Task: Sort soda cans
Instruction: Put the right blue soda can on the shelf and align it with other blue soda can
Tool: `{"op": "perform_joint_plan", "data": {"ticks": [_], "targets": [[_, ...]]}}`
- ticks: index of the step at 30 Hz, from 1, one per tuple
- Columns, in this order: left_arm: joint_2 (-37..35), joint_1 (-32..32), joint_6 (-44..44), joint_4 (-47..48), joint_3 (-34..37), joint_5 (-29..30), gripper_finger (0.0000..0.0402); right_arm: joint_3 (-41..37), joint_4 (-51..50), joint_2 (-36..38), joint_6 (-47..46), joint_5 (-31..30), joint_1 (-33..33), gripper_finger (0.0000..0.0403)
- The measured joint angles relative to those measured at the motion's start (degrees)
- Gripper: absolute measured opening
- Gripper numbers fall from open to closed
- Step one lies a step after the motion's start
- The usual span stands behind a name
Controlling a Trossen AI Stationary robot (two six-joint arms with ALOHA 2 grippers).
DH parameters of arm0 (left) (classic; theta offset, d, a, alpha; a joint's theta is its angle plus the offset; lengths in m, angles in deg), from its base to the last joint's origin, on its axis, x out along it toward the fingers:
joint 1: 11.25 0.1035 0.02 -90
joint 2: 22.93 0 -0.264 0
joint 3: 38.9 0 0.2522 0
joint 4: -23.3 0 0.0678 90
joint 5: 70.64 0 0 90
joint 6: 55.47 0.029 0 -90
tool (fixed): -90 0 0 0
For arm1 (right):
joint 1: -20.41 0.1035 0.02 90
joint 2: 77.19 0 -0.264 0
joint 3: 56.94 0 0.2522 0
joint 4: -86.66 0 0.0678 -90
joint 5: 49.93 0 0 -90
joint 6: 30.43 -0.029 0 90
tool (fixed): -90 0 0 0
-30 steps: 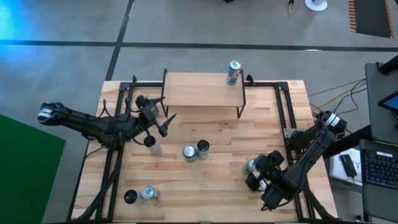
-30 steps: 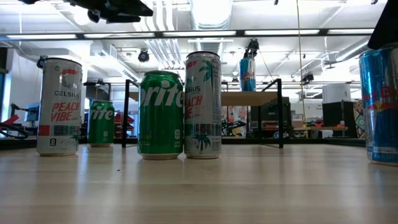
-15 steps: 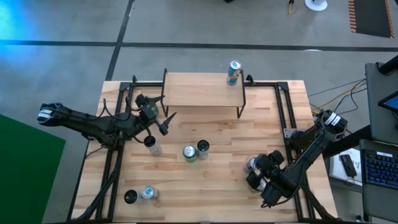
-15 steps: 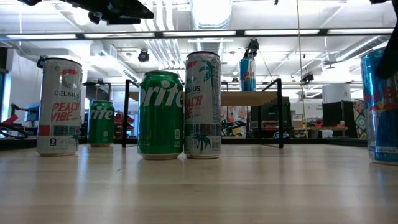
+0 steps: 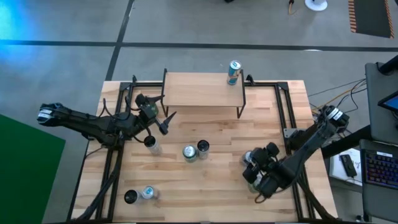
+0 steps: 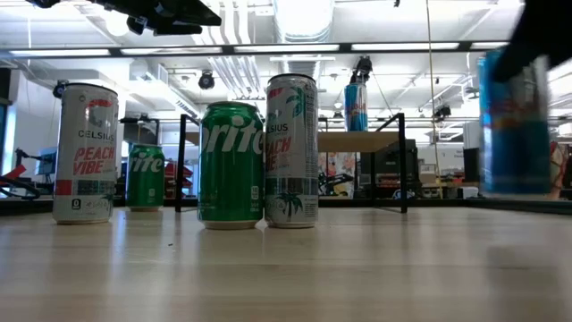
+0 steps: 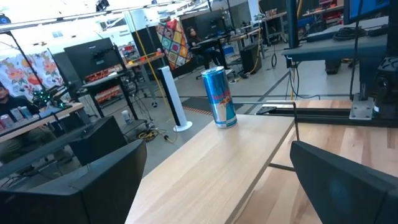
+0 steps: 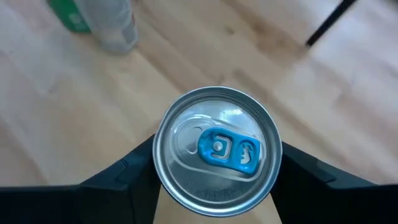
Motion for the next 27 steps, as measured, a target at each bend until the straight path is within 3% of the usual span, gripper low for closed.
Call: {"op": "perform_joint_plan", "data": {"ticks": [4,14,18,27], "targets": [[0.0,0.0,-0.1,0.0,0.0,0.0,0.0382,0.0,-0.1,4.3,8.9,-0.2,-5.9,0.0231],[2.7,1.9,0.7,-3.5,0.0,-2.1,0.0382,6.3,4.7,17.3,39.8,0.0,-29.3,0.0233],[3.7,4.0,0.5,-3.6,-0.5,-5.8,0.0382,9.2,8.0,17.4,49.4,3.6,-37.5,0.0233],[7.3,6.8,0.3,-3.7,-2.4,-5.7,0.0382,20.7,11.4,8.6,68.6,10.6,-52.7,0.0234]]}}
